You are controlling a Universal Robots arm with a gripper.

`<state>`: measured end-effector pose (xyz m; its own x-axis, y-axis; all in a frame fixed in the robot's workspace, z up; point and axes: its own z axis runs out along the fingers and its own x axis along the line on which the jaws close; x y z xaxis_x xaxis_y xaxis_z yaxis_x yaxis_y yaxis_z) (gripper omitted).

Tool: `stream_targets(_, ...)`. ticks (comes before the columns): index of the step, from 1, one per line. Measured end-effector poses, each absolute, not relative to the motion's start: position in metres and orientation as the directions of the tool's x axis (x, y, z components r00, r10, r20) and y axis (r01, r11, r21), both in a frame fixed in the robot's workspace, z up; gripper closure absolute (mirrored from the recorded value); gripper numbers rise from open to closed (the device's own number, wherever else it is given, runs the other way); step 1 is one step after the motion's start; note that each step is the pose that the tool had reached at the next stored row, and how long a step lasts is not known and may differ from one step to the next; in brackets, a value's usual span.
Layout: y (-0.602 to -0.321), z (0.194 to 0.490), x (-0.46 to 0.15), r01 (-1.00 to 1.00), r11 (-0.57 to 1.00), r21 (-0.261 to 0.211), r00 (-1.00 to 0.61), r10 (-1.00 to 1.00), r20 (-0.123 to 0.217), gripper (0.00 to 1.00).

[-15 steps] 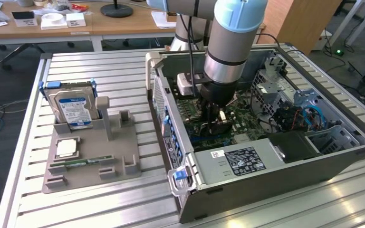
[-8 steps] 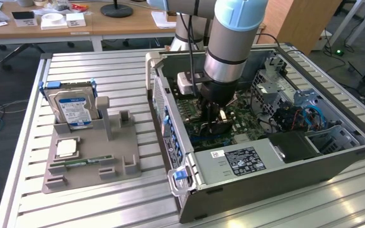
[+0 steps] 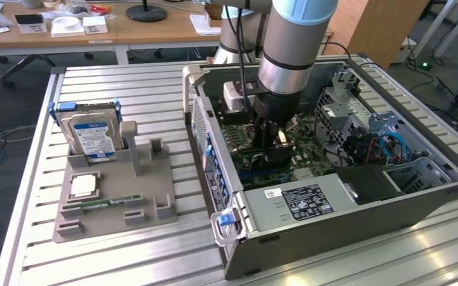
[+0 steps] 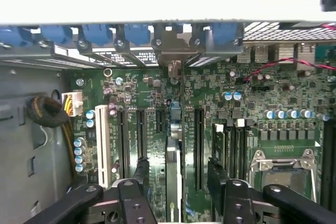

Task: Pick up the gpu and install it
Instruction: 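Insert the gpu into the slot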

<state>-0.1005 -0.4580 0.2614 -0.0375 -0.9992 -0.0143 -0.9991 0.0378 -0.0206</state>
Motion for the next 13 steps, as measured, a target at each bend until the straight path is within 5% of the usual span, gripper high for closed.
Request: stream_targets(13, -0.456, 0.295, -0.101, -0.999, 0.038, -0.021, -0.038, -0.999, -0.014, 0.43)
